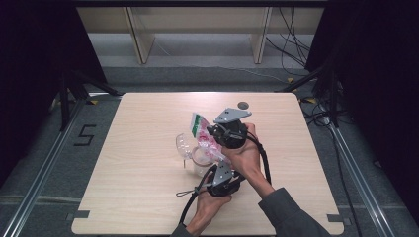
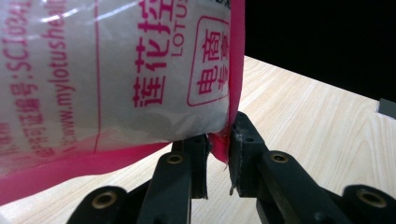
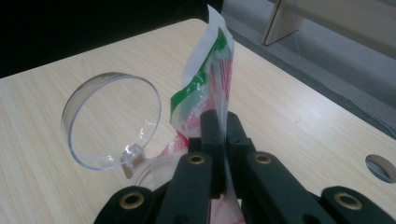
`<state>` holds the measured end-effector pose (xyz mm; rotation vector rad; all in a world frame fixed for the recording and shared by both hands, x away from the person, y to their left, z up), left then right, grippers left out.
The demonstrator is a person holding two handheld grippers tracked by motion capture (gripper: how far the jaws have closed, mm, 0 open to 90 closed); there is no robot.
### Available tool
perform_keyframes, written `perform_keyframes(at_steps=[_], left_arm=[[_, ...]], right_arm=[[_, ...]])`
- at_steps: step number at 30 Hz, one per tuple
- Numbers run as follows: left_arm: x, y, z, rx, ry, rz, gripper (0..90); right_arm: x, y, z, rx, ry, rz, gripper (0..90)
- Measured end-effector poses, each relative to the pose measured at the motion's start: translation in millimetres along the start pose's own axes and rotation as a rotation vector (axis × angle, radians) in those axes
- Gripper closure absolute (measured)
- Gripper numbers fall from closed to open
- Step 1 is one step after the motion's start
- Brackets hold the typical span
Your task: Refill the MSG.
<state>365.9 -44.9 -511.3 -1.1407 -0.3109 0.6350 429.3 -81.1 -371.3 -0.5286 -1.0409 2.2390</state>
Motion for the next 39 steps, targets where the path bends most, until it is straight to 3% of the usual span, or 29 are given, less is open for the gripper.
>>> perform_keyframes(at_steps=[7,9,14,15,17,22,39], left_arm=[[-0.5,-1.1,0.1,-0.005,-0.006,-0.001,78.4],[-0.7,-1.3,0.3,-0.005,-0.004,0.000,78.4],[-0.8,-1.3,0.2,-0.005,-0.003,-0.001,78.4],[-0.7,-1.2,0.2,-0.004,-0.003,-0.002,78.4],[-0.8,-1.3,0.2,-0.005,-0.002,-0.002,78.4],[-0.7,-1.2,0.1,-0.006,0.009,0.003,78.5],[1.0,-1.6,-0.3,-0.018,0.015,0.014,78.6]], right_arm=[[0.1,-1.4,-0.7,-0.002,0.015,0.021,90.0],[2.2,-1.2,-0.4,0.005,0.007,-0.003,90.0],[1.3,-1.3,-0.6,0.006,0.009,0.006,90.0],[2.8,-0.8,-0.3,0.009,0.009,-0.013,90.0],[0.7,-1.3,-0.6,0.003,0.008,0.011,90.0],[-0.1,-1.3,-0.6,-0.003,0.013,0.021,90.0],[2.3,-1.9,-0.6,0.011,0.011,-0.005,90.0]])
Point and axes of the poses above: each handheld gripper's, and its own axes: z roughly backward along the jaws, y roughly out of its underside, x roughly to its left, the point moved 3 cm from there along -z, roughly forward along the jaws, and after that the axes turned 5 degrees about x, right-handed, at the moved point
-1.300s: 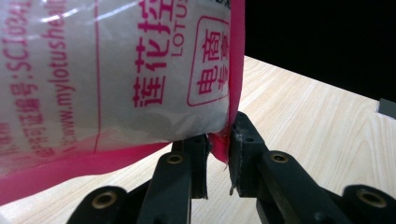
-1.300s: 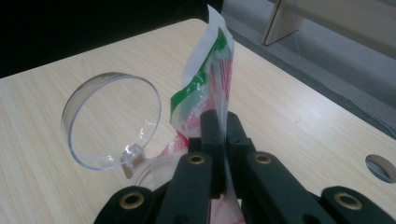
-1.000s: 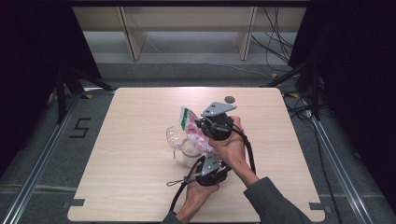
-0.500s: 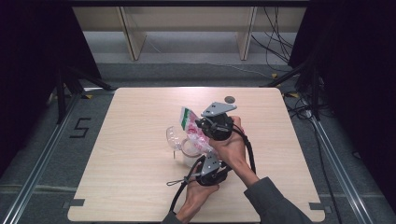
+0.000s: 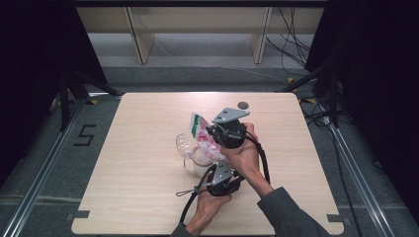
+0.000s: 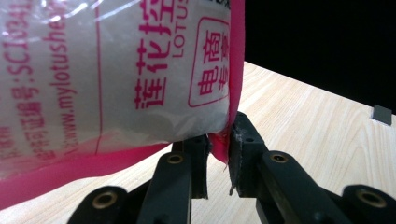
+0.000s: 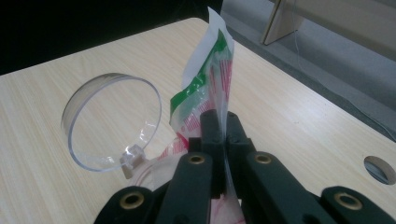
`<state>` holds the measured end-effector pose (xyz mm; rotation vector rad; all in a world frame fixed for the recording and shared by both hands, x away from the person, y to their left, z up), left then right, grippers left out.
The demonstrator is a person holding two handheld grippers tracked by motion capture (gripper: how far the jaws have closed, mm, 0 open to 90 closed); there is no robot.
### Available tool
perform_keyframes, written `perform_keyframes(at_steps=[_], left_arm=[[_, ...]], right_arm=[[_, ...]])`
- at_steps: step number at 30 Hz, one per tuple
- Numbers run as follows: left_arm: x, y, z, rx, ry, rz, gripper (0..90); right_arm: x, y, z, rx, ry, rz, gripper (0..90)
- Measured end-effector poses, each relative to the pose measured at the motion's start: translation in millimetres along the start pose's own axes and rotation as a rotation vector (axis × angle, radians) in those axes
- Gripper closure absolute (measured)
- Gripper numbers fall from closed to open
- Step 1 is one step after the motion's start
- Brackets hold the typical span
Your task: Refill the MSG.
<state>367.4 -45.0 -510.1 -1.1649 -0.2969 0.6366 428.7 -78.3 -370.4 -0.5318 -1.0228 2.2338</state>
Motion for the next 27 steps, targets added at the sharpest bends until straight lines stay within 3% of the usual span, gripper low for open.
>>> perform_keyframes(at_steps=[11,14,27], left_arm=[[0.5,-0.9,-0.3,-0.005,0.000,0.005,78.6],[0.7,-1.3,0.4,-0.005,-0.004,0.007,78.6],[2.6,-2.9,0.1,-0.010,0.004,0.006,78.7]], right_arm=[[1.2,-1.3,-1.5,-0.005,0.005,0.004,90.0],[1.3,-1.9,-2.7,-0.006,0.004,0.028,90.0],[3.7,-3.7,-2.3,0.002,0.004,0.012,90.0]])
Point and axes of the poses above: each handheld gripper's, and its own axes: z roughly backward along the jaws, y roughly out of its underside, x roughly to its left, the point moved 3 cm from there along -z, roughly forward along the jaws, and after that the axes turned 5 degrees about x, right-handed, at the moved point
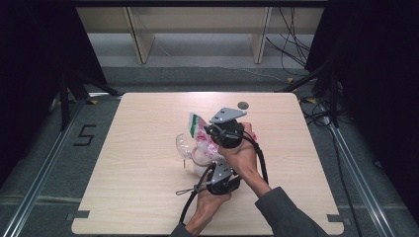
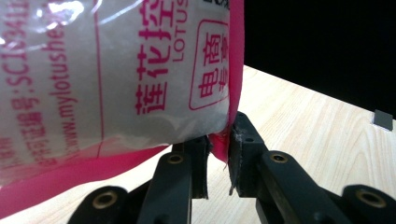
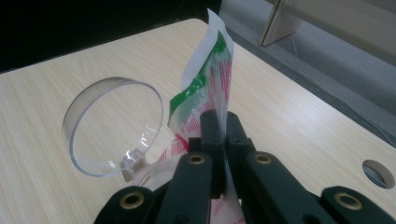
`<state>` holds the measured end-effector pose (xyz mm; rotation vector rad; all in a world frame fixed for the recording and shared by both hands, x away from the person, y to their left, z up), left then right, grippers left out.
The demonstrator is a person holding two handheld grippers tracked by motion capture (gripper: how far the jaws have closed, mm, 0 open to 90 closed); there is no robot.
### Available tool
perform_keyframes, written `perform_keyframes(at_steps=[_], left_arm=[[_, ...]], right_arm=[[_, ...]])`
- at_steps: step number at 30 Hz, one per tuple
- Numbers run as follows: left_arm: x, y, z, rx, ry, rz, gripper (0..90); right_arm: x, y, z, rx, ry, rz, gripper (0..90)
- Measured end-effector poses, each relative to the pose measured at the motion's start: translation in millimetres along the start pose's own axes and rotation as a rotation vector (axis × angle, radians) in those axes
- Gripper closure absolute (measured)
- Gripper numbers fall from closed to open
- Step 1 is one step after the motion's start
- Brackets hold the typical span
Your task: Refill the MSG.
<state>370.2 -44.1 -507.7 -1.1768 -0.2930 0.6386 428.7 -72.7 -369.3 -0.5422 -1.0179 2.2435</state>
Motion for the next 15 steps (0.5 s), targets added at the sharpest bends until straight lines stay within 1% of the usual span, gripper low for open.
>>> perform_keyframes(at_steps=[1,2,3,4,5,6,7,8,9,10,11,13,14,15], left_arm=[[0.0,0.3,-0.4,0.001,0.001,0.000,78.7],[-0.1,0.4,-0.6,-0.001,-0.001,0.000,78.7],[0.1,0.1,-0.4,-0.002,-0.001,0.001,78.7],[0.0,-0.4,-0.4,-0.006,-0.006,0.000,78.7],[-0.3,-0.7,0.1,-0.002,-0.011,-0.002,78.7],[-0.8,-0.7,0.7,0.006,-0.019,0.004,78.7],[-0.7,-0.5,-0.2,0.001,-0.006,0.005,78.7],[-0.7,-0.2,-0.3,0.001,-0.009,0.005,78.7],[-0.6,-0.4,-0.3,0.000,-0.007,0.006,78.8],[-0.2,-0.7,-0.2,-0.003,-0.003,0.006,78.8],[0.0,-0.9,-0.2,-0.005,0.000,0.004,78.8],[0.1,-0.7,0.6,0.003,-0.010,0.003,78.8],[0.3,-0.8,0.1,-0.001,-0.001,0.002,78.8],[0.1,-0.9,0.1,-0.003,-0.002,0.004,78.7]], right_arm=[[0.2,0.1,-0.7,0.001,0.003,0.006,90.0],[0.2,0.2,-2.7,-0.004,0.010,0.029,90.0],[0.1,0.1,-2.6,0.000,0.007,0.033,90.0],[0.8,-0.4,-2.5,-0.004,0.004,0.024,90.0],[0.7,-0.7,-0.6,0.004,-0.003,0.007,90.0],[-0.7,-1.1,-1.4,-0.006,-0.003,0.029,90.0],[0.4,-0.5,-1.9,0.000,0.002,0.010,90.0],[0.1,-0.3,-3.1,-0.001,0.011,0.026,90.0],[0.4,-0.3,-2.3,0.009,0.004,0.027,90.0],[0.8,-0.6,-3.1,-0.004,0.008,0.022,90.0],[1.5,-0.5,-2.5,-0.004,0.006,0.001,90.0],[0.5,-0.8,-3.2,-0.008,0.009,0.015,90.0],[0.5,-1.0,-3.3,-0.006,0.007,0.020,90.0],[0.3,-1.3,-3.6,-0.011,0.010,0.027,90.0]])
Point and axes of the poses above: each handheld gripper's, and its own axes: z roughly backward along the jaws, y roughly out of its underside, x roughly to its left, the point moved 3 cm from there along -z, roughly forward along the jaws, and after that the axes turned 5 degrees about x, right-handed, at the moved point
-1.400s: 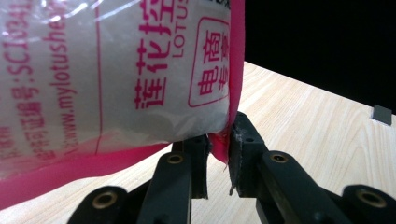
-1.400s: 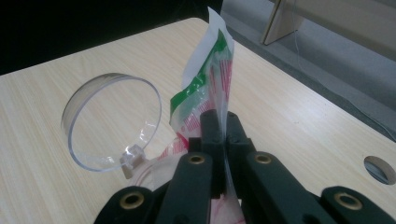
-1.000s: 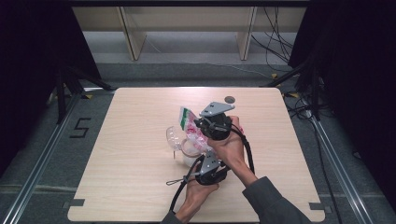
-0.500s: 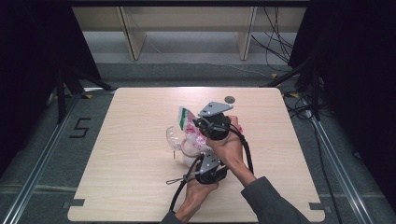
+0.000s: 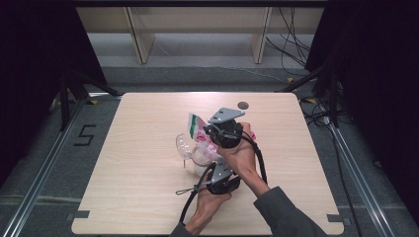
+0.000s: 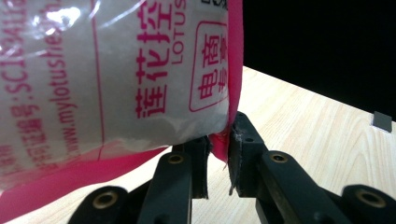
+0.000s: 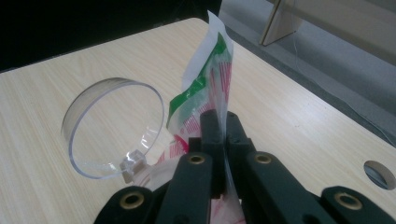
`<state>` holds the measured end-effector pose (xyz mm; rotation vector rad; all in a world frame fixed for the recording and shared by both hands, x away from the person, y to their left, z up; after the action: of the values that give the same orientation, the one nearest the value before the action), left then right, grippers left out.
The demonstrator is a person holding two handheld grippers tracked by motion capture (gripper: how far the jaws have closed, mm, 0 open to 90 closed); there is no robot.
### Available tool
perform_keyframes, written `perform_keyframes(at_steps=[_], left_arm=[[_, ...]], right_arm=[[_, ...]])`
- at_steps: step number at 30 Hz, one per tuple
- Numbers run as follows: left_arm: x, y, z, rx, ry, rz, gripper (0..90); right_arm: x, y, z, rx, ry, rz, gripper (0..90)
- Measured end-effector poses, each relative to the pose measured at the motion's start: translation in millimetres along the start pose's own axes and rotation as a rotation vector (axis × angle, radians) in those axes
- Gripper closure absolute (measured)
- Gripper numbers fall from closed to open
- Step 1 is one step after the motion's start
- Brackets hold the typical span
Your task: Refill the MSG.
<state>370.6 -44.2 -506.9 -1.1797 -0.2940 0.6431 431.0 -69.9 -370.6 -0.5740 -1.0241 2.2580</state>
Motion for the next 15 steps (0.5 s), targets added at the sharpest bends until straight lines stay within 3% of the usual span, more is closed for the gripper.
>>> perform_keyframes(at_steps=[7,8,10,15], left_arm=[[0.3,-0.5,-0.1,-0.008,0.002,0.003,78.8],[0.5,0.0,-0.2,-0.004,0.000,0.000,78.8],[0.5,0.1,0.0,-0.004,-0.001,0.001,78.8],[0.2,-0.1,0.0,-0.010,-0.006,0.005,78.8]], right_arm=[[0.3,-0.7,0.3,0.001,-0.005,0.000,90.0],[2.6,0.0,0.2,0.004,-0.005,-0.034,90.0],[1.9,0.0,0.0,0.017,-0.006,-0.011,90.0],[2.1,-0.4,-0.6,0.004,0.000,-0.014,90.0]])
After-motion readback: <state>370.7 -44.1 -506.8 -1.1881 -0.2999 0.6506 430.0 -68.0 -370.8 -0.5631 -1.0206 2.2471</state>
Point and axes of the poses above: each handheld gripper's, and its own axes: z roughly backward along the jaws, y roughly out of its underside, x roughly to its left, the point moved 3 cm from there along -z, roughly forward along the jaws, and after that the axes turned 5 degrees about x, right-handed, at the moved point
